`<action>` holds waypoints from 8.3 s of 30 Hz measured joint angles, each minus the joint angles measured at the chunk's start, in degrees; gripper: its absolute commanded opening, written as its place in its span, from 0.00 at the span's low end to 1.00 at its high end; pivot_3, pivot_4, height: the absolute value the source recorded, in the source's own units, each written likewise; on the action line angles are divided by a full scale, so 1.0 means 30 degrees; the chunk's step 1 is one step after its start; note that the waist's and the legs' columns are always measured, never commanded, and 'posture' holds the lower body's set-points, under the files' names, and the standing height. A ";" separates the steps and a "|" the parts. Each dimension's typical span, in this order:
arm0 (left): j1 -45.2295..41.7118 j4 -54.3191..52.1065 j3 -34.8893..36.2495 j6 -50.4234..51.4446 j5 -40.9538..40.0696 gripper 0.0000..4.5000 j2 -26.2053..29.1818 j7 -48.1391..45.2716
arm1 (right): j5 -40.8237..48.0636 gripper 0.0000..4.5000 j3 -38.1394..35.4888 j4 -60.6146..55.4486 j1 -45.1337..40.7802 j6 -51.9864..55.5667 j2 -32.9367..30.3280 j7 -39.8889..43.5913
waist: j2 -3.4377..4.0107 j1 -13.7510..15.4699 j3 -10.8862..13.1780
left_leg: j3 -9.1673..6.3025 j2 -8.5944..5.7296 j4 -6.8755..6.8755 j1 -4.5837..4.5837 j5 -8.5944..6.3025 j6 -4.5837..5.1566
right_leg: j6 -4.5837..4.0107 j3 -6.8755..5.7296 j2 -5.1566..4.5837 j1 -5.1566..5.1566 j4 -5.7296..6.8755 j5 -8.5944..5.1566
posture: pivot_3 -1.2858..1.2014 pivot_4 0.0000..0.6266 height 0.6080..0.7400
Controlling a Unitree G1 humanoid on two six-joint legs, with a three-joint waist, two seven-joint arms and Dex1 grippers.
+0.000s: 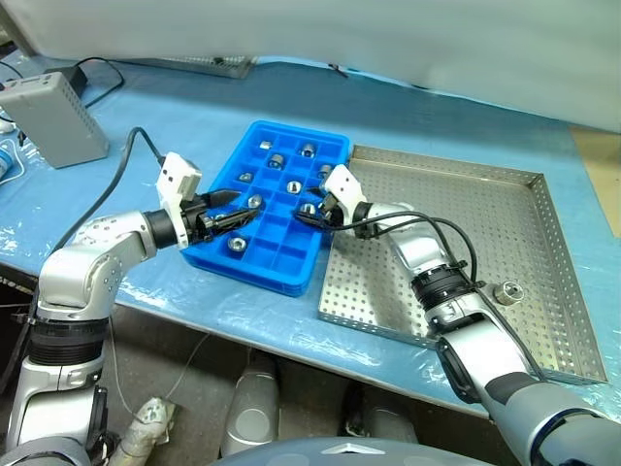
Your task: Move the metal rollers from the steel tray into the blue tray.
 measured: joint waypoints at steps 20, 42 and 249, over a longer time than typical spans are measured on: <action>-0.4942 0.7240 -0.5357 -0.3604 0.2195 0.75 -0.4944 -0.4463 | 0.4278 0.89 -0.9645 -1.8436 1.4133 0.9905 -1.1506 0.1884 | -0.0001 -0.1399 -0.0003 | 0.0049 -0.0019 0.0000 0.0182 -0.0005 0.0016 | 0.0192 0.0070 0.0024 0.0159 -0.0068 -0.0078 | 0.51 0.24 1.00; -0.6148 0.7175 -0.5768 -0.2354 0.2865 0.75 -0.5998 -0.4544 | 0.3206 0.89 -1.0777 -1.0680 1.5733 0.6395 -0.9154 -0.1638 | 0.0008 -0.2272 -0.0010 | 0.0060 -0.0044 0.0042 0.0178 -0.0040 0.0085 | 0.0166 0.0018 -0.0006 0.0218 -0.0114 -0.0060 | 0.50 0.24 1.00; -0.3455 0.0432 -0.6480 0.2196 0.0945 0.75 -0.6546 0.1267 | 0.3009 0.73 -0.4137 -1.4750 1.4811 0.6713 -1.3811 0.4847 | 0.0010 -0.1694 -0.0016 | 0.0039 -0.0027 0.0139 0.0153 -0.0082 0.0146 | 0.0201 0.0024 -0.0010 0.0275 -0.0110 -0.0087 | 0.55 0.24 1.00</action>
